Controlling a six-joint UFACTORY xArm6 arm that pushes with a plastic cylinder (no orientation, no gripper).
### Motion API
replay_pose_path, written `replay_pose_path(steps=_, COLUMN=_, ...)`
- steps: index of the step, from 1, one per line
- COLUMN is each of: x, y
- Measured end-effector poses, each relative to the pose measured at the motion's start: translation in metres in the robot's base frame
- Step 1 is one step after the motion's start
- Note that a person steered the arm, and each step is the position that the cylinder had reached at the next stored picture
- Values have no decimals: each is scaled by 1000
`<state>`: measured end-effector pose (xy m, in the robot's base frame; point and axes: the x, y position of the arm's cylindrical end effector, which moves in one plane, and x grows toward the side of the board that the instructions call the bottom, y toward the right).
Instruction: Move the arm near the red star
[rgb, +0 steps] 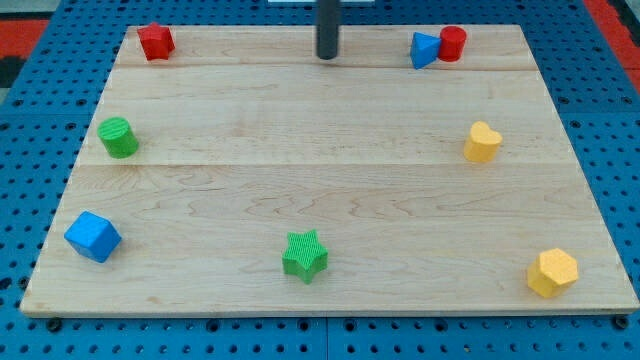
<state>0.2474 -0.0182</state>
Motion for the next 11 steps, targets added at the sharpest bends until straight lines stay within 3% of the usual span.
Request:
replay_pose_path(steps=2, x=0, y=-48)
replay_pose_path(steps=6, x=0, y=-75)
replay_pose_path(steps=7, x=30, y=-96)
replay_pose_path(steps=8, x=64, y=-159)
replay_pose_path(steps=9, x=67, y=-267)
replay_pose_path(steps=10, x=54, y=-286)
replay_pose_path(steps=11, x=24, y=-258)
